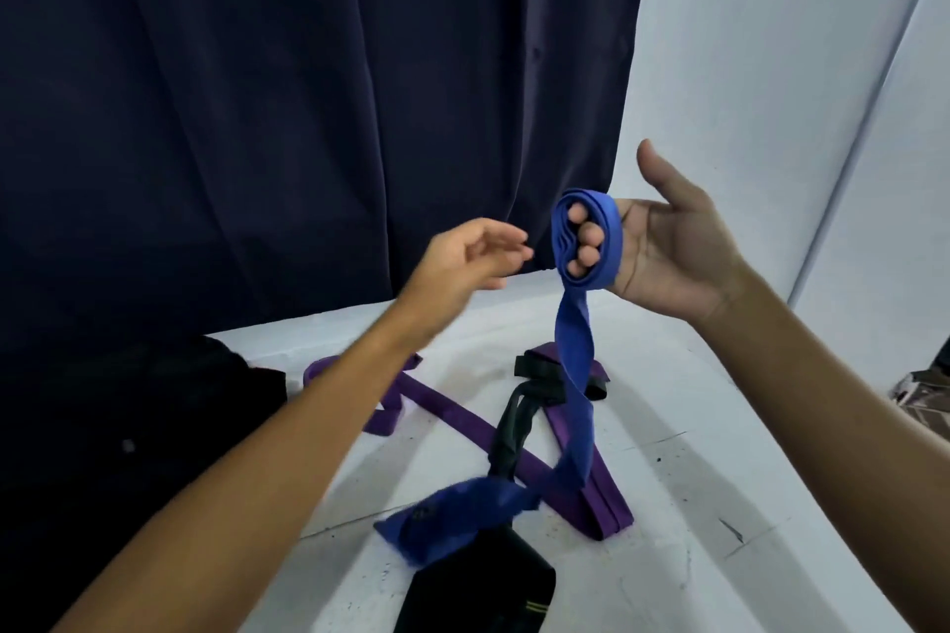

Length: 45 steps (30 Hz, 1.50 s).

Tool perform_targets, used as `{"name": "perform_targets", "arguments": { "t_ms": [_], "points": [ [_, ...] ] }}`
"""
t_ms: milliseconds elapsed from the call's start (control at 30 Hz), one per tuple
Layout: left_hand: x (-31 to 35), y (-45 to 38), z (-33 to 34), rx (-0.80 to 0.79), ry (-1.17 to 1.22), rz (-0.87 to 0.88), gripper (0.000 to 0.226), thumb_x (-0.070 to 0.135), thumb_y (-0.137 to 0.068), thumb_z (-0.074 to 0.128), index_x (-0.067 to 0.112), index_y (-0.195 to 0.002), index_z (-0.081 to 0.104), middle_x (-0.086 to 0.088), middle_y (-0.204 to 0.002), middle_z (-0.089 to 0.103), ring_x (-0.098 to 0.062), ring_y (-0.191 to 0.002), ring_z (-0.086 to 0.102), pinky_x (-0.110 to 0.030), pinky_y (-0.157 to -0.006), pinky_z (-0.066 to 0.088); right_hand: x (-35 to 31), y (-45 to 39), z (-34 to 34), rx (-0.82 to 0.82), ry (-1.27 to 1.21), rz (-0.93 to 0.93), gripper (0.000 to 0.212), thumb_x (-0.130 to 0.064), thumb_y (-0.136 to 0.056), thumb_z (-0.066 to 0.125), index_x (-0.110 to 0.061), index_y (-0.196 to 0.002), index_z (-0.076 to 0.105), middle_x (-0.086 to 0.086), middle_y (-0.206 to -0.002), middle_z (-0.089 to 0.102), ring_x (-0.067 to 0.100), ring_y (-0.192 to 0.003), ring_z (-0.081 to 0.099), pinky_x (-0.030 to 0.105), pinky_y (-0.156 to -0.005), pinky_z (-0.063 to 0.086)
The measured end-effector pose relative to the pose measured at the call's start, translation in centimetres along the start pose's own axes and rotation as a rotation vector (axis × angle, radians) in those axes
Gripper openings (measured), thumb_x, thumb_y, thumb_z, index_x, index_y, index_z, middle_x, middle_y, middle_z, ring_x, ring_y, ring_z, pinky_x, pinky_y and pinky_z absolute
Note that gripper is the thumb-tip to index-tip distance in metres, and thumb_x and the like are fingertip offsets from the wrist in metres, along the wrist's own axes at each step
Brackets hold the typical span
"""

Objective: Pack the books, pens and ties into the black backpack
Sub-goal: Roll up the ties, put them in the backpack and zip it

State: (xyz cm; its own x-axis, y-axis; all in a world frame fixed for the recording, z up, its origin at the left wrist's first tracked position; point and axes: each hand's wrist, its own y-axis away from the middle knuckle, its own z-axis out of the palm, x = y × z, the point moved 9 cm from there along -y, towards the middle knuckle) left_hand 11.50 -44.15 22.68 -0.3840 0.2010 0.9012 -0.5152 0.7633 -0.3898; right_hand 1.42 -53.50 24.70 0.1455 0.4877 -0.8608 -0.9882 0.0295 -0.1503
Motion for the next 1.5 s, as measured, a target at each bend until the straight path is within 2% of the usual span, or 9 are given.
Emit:
{"name": "perform_targets", "arguments": {
  "t_ms": [133, 233, 367, 500, 700, 1033, 1333, 1400, 1500],
  "points": [
    [-0.9, 1.5, 4.9, -0.001, 0.382, -0.070, 0.016, 0.021, -0.091, 0.059, 0.012, -0.104, 0.062, -0.006, -0.090, 0.072, -0.029, -0.088, 0.069, -0.045, -0.084, 0.053, -0.6, -0.1, 0.8, 0.008, -0.029, -0.018, 0.077, -0.064, -0.093, 0.032, 0.002, -0.087, 0.070, 0.012, -0.074, 0.069, 0.025, -0.064, 0.066, 0.032, -0.067, 0.057],
    [-2.6, 2.3, 6.2, 0.079, 0.664, -0.234, 0.033, 0.038, -0.101, 0.041, 0.010, -0.101, 0.059, -0.008, -0.062, 0.063, -0.023, -0.062, 0.060, -0.037, -0.072, 0.049, -1.1, 0.4, 1.0, 0.032, -0.021, -0.038, 0.077, -0.064, -0.092, 0.032, 0.002, -0.087, 0.072, 0.011, -0.076, 0.070, 0.025, -0.066, 0.067, 0.032, -0.068, 0.057],
    [-4.1, 1.8, 4.8, 0.036, 0.585, -0.301, 0.056, 0.055, -0.099, 0.030, 0.009, -0.100, 0.061, -0.001, -0.040, 0.037, -0.014, -0.041, 0.037, -0.025, -0.051, 0.037, -1.3, 1.1, 0.8, 0.030, -0.004, -0.032, 0.076, -0.065, -0.089, 0.035, 0.002, -0.090, 0.071, 0.011, -0.079, 0.071, 0.025, -0.069, 0.069, 0.033, -0.070, 0.057],
    [-4.6, 2.1, 2.7, 0.078, 0.526, -0.246, 0.049, 0.057, -0.095, 0.042, 0.013, -0.108, 0.058, -0.006, -0.057, 0.050, -0.010, -0.037, 0.033, -0.019, -0.040, 0.030, -2.1, 1.5, 0.3, 0.083, -0.055, -0.097, 0.070, -0.061, -0.087, 0.042, 0.003, -0.095, 0.071, 0.011, -0.085, 0.071, 0.026, -0.075, 0.070, 0.034, -0.076, 0.058],
    [-3.3, 2.7, 2.8, 0.053, 0.222, -0.020, 0.035, 0.036, -0.080, 0.077, 0.012, -0.091, 0.055, -0.003, -0.079, 0.059, -0.010, -0.040, 0.033, -0.020, -0.043, 0.033, -1.8, 0.8, -0.3, 0.158, -0.137, -0.146, 0.068, -0.055, -0.091, 0.044, 0.007, -0.102, 0.069, 0.015, -0.097, 0.069, 0.030, -0.090, 0.069, 0.039, -0.085, 0.057],
    [-5.6, 4.2, 2.9, 0.175, 0.370, -0.221, 0.033, 0.036, -0.070, 0.067, 0.004, -0.075, 0.067, -0.008, -0.069, 0.063, -0.019, -0.066, 0.057, -0.032, -0.069, 0.048, -1.7, -0.4, -0.3, 0.209, -0.081, -0.244, 0.065, -0.052, -0.094, 0.043, 0.007, -0.117, 0.058, 0.023, -0.111, 0.068, 0.036, -0.109, 0.065, 0.042, -0.096, 0.052],
    [-5.3, 5.6, 3.6, 0.146, 0.452, -0.291, 0.033, 0.035, -0.082, 0.060, 0.006, -0.094, 0.068, -0.003, -0.063, 0.067, -0.013, -0.060, 0.064, -0.022, -0.063, 0.053, -0.3, -2.0, -2.4, 0.306, 0.768, -0.273, 0.058, -0.058, -0.094, 0.032, -0.013, -0.106, 0.066, 0.008, -0.106, 0.073, 0.019, -0.106, 0.068, 0.031, -0.095, 0.050],
    [-5.3, 5.5, 2.9, 0.170, 0.494, -0.362, 0.040, 0.041, -0.092, 0.054, 0.007, -0.109, 0.066, -0.005, -0.063, 0.066, -0.014, -0.060, 0.062, -0.026, -0.064, 0.052, 1.3, -1.9, -2.4, 0.224, 0.979, -0.174, 0.069, -0.070, -0.084, 0.030, -0.013, -0.089, 0.068, 0.002, -0.093, 0.073, 0.013, -0.090, 0.069, 0.025, -0.087, 0.050],
    [-5.4, 5.4, 1.7, 0.102, 0.506, -0.513, 0.052, 0.052, -0.096, 0.045, 0.009, -0.123, 0.057, -0.008, -0.060, 0.061, -0.019, -0.052, 0.057, -0.030, -0.059, 0.047, 3.8, -1.7, -1.8, 0.068, 1.275, -0.021, 0.076, -0.081, -0.082, 0.020, -0.009, -0.064, 0.037, 0.000, -0.062, 0.040, 0.010, -0.057, 0.039, 0.022, -0.070, 0.033]
  ]
}}
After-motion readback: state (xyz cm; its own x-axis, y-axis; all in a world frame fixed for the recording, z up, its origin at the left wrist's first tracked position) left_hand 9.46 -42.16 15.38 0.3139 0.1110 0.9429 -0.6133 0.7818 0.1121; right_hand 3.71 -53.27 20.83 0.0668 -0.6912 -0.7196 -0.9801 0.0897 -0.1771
